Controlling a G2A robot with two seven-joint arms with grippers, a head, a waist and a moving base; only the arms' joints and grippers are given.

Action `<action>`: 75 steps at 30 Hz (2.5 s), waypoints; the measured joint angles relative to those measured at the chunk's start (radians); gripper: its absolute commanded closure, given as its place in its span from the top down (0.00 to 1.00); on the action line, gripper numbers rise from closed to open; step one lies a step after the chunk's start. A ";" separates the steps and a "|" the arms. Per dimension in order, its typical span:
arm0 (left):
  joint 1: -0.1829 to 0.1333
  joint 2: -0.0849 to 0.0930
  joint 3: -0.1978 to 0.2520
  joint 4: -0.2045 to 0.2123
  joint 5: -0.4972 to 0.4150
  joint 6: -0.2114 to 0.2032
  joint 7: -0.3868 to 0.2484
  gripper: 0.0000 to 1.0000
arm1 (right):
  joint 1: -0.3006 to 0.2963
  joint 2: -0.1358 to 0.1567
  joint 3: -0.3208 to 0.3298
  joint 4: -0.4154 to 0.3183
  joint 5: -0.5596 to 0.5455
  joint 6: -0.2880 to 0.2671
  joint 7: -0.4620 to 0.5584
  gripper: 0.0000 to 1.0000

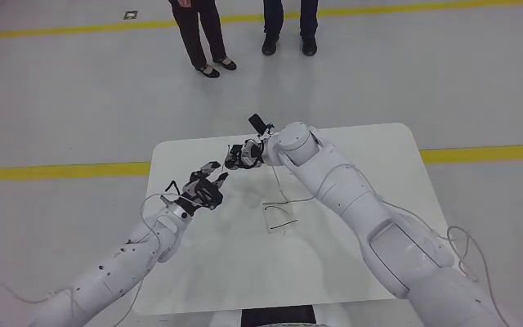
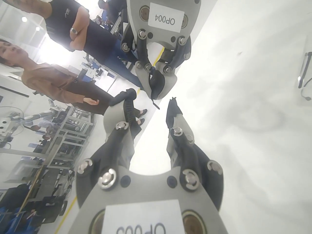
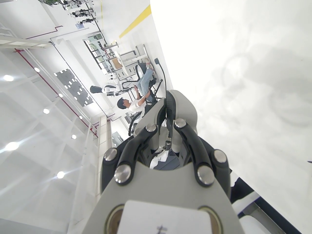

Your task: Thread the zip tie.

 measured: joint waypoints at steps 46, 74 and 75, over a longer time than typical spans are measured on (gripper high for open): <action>-0.060 -0.049 0.050 0.056 0.000 0.002 -0.034 0.16 | 0.022 0.027 -0.066 0.004 0.094 0.000 -0.017 0.00; -0.064 -0.063 0.049 0.076 0.000 0.001 -0.036 0.00 | 0.038 0.040 -0.111 0.012 0.155 0.000 -0.035 1.00; -0.063 -0.063 0.047 0.076 0.000 0.001 -0.036 0.00 | 0.039 0.040 -0.113 0.012 0.157 0.000 -0.037 1.00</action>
